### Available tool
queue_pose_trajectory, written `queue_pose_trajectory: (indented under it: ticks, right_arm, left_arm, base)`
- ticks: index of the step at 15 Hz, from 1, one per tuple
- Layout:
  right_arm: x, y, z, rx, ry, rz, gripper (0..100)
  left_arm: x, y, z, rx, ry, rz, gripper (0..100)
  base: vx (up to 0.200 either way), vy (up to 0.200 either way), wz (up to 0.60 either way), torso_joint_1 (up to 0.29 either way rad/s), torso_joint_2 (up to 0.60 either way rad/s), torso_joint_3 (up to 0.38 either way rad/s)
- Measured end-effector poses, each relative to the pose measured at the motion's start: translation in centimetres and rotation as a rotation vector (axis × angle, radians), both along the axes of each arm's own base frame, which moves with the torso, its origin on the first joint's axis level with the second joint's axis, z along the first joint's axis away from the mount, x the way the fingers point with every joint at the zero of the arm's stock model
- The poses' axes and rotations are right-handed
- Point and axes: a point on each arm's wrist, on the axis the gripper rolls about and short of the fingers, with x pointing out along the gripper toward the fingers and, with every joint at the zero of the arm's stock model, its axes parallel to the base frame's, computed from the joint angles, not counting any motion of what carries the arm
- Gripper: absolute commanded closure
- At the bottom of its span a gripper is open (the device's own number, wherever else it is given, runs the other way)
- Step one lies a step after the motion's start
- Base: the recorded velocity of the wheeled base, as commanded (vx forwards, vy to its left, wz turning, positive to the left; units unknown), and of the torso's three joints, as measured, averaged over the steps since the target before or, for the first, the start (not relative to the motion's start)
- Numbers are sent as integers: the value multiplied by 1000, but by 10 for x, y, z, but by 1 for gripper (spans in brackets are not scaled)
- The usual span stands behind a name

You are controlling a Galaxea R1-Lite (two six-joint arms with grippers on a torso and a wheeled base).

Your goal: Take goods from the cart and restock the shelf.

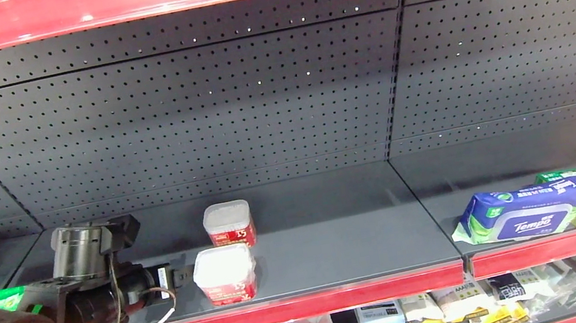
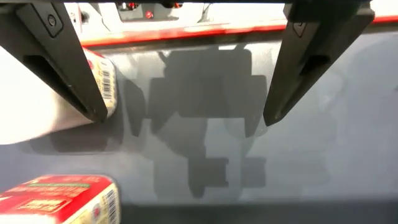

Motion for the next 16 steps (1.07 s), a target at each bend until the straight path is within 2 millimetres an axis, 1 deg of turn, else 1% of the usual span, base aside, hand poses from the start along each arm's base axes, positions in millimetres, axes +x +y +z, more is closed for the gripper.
queue_pose_trajectory:
  ticks: [3, 6, 7, 9, 11, 13, 15, 16]
  right_arm:
    - [0, 0, 0, 3, 0, 0, 0]
    - [0, 0, 0, 6, 0, 0, 0]
    - [0, 0, 0, 6, 0, 0, 0]
    - [0, 0, 0, 6, 0, 0, 0]
    - [0, 0, 0, 9, 0, 0, 0]
    - [0, 0, 0, 9, 0, 0, 0]
    - [0, 0, 0, 10, 0, 0, 0]
    - [0, 0, 0, 10, 0, 0, 0]
  left_arm:
    - [-16, 4, 20, 2, -18, -10, 0]
    - [-47, 11, 51, 11, -48, -34, 0]
    - [-63, 15, 64, 12, -70, -40, 0]
    - [-95, 22, 84, 16, -108, -50, 0]
    - [-135, 31, 101, 14, -167, -57, 0]
    - [-171, 40, 107, 24, -208, -68, 0]
    - [-206, 48, 105, 62, -238, -96, 0]
    - [-223, 52, 101, 87, -259, -114, 0]
  base:
    - [0, 0, 0, 0, 0, 0]
    - [0, 0, 0, 0, 0, 0]
    - [0, 0, 0, 0, 0, 0]
    - [0, 0, 0, 0, 0, 0]
    - [0, 0, 0, 0, 0, 0]
    - [0, 0, 0, 0, 0, 0]
    - [0, 0, 0, 0, 0, 0]
    - [0, 0, 600, -2, -2, 7]
